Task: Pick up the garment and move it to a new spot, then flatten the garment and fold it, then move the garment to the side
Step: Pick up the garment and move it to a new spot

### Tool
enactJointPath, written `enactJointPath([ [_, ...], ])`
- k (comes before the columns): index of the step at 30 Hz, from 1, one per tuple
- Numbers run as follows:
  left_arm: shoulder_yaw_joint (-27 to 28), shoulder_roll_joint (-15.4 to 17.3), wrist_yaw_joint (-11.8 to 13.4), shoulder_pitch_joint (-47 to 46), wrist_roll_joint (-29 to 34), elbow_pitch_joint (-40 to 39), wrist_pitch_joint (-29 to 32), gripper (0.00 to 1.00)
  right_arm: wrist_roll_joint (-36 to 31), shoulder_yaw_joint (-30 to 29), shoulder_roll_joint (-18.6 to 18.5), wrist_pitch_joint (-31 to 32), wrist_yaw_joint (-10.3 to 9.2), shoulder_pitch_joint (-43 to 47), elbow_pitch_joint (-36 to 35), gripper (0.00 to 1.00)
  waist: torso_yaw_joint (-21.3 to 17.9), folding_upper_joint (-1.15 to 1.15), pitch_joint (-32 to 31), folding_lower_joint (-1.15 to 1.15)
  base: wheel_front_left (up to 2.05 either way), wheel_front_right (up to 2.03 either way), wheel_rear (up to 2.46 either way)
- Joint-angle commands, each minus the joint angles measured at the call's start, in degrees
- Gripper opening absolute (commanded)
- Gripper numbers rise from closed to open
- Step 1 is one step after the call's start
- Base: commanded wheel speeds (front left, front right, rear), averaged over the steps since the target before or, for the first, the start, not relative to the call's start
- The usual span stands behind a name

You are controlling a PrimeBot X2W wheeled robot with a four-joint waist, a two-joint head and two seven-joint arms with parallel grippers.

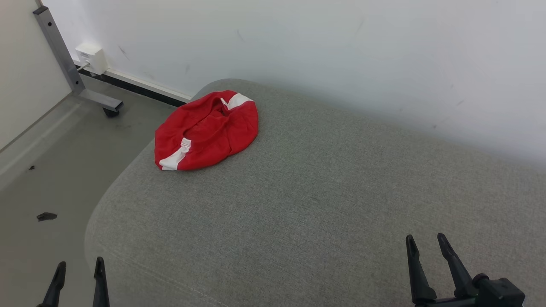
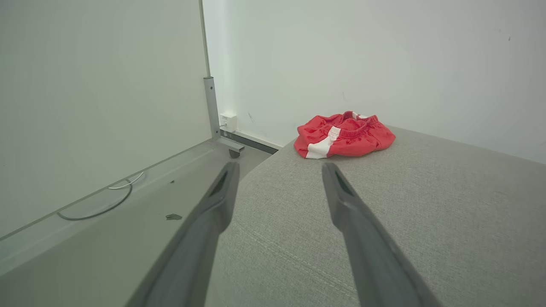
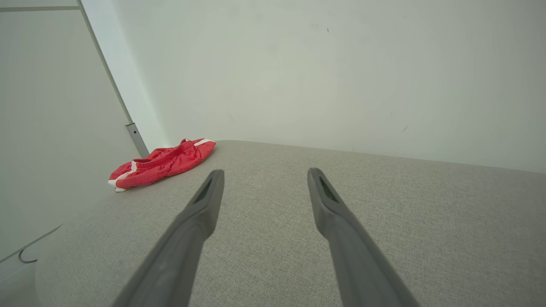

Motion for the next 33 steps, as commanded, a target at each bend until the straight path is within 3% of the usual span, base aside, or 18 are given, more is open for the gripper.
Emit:
enactJointPath([
  [1,0.34,0.01,0.34,0.33,-0.16,-0.26,-0.01,1.00,0.15,0.18,-0.43,0.01,-0.13,-0.43,0.13,1.00,0.04,0.00,0.06,-0.01,0.00,0.00,0.00],
  [10,-0.36,1.38,-0.48,-4.47,-1.24,2.70,0.42,1.00,-0.52,-0.82,-0.88,0.01,-0.13,0.03,-0.03,1.00,-1.84,0.00,0.44,-0.01,0.00,0.00,0.00],
  [24,-0.87,6.68,-1.49,-33.06,-5.14,12.61,1.28,1.00,-2.72,-7.16,-5.23,0.04,-0.13,-5.21,-3.49,1.00,-17.25,0.00,13.39,-0.01,0.00,0.00,0.00],
  [33,0.36,11.99,-1.73,-49.93,-7.04,22.60,3.25,1.00,-4.26,-12.38,-4.96,0.14,-0.12,-6.57,-7.25,1.00,-24.59,0.00,20.27,-0.01,0.00,0.00,0.00],
])
